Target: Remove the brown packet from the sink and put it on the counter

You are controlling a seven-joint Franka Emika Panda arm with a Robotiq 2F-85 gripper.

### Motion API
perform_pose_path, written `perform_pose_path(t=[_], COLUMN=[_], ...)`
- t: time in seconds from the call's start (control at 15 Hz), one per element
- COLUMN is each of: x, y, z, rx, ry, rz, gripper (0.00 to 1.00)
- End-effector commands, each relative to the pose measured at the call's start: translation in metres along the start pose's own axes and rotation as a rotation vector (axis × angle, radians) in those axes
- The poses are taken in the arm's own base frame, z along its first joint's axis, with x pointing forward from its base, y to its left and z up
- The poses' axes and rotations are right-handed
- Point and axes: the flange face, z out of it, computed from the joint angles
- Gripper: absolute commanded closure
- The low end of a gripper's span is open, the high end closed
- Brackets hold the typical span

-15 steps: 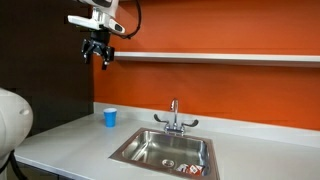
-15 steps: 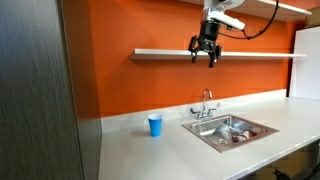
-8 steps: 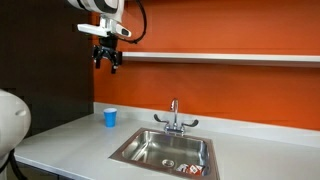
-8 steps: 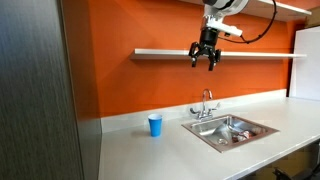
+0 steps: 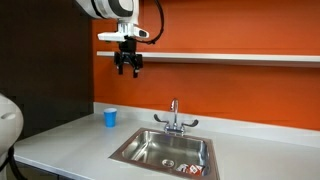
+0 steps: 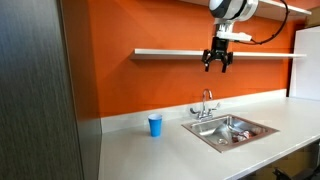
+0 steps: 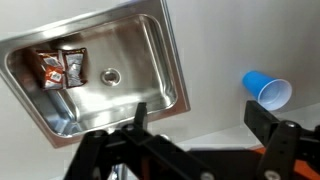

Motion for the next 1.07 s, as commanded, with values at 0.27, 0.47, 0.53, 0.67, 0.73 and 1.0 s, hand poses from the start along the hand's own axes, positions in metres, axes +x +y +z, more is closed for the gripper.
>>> perform_pose_path(t=[0.27, 0.47, 0.53, 0.67, 0.73, 1.0], x=[0.0, 0.002, 0.003, 0.005, 0.007, 0.013], y=[0.088, 0.116, 0.125, 0.139, 0.146, 0.169], z=[0.023, 0.041, 0.048, 0.062, 0.07, 0.099], rx=[-0.049, -0.053, -0.052, -0.054, -0.055, -0.073], ry=[0.032, 0.035, 0.035, 0.037, 0.037, 0.035], rz=[0.212, 0.269, 0.288, 0.322, 0.334, 0.385], gripper=[0.0, 0.0, 0.0, 0.0, 0.0, 0.0])
